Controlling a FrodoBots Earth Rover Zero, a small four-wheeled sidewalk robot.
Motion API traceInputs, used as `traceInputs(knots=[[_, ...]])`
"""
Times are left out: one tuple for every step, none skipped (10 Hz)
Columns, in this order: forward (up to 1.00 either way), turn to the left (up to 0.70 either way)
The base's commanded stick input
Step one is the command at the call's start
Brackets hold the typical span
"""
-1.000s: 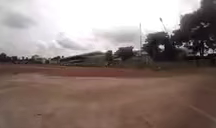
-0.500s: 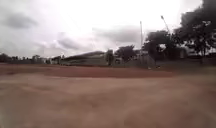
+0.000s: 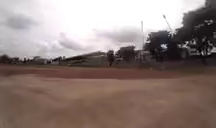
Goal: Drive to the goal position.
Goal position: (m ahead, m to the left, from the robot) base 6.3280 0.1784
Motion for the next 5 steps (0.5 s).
traceInputs(knots=[[0.70,0.00],[0.70,0.00],[0.70,0.00],[0.70,0.00],[0.70,0.00]])
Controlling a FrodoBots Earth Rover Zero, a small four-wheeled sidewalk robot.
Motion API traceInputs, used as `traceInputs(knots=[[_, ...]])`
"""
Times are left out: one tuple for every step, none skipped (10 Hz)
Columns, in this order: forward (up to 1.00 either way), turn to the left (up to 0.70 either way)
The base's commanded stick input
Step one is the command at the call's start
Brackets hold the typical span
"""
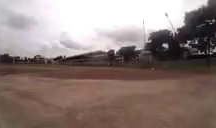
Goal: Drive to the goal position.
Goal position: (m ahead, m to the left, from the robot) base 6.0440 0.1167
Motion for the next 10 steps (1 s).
traceInputs(knots=[[0.70,0.00],[0.70,0.00],[0.70,0.00],[0.70,0.00],[0.70,0.00],[0.70,0.00],[0.70,0.00],[0.70,0.00],[0.70,0.00],[0.70,0.00]])
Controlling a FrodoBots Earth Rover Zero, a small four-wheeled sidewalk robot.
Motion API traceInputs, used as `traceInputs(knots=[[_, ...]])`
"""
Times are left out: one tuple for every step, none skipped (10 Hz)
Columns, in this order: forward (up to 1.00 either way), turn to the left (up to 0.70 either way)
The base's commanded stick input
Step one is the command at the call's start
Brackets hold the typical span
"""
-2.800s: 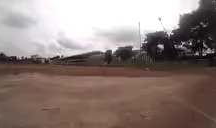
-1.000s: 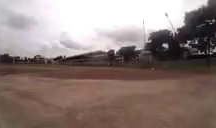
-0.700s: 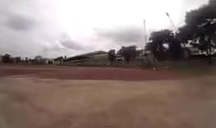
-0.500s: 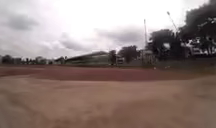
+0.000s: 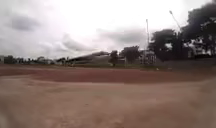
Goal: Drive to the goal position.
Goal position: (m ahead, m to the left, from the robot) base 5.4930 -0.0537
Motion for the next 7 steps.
traceInputs(knots=[[0.70,0.00],[0.70,0.00],[0.70,0.00],[0.70,0.00],[0.70,0.00],[0.70,0.00],[0.70,0.00]])
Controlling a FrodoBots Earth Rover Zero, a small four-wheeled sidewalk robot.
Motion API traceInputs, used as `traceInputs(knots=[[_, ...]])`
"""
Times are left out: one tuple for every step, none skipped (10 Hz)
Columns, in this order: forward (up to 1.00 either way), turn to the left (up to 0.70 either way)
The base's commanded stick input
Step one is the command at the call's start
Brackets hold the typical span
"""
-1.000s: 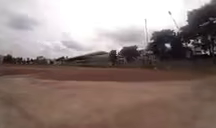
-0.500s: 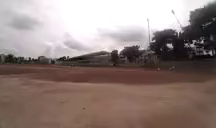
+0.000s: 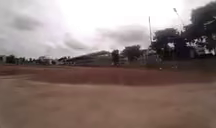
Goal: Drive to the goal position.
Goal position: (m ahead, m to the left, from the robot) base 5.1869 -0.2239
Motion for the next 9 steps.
traceInputs(knots=[[0.70,0.00],[0.70,0.00],[0.70,0.00],[0.70,0.00],[0.70,0.00],[0.70,0.00],[0.70,0.00],[0.70,0.00],[0.70,0.00]])
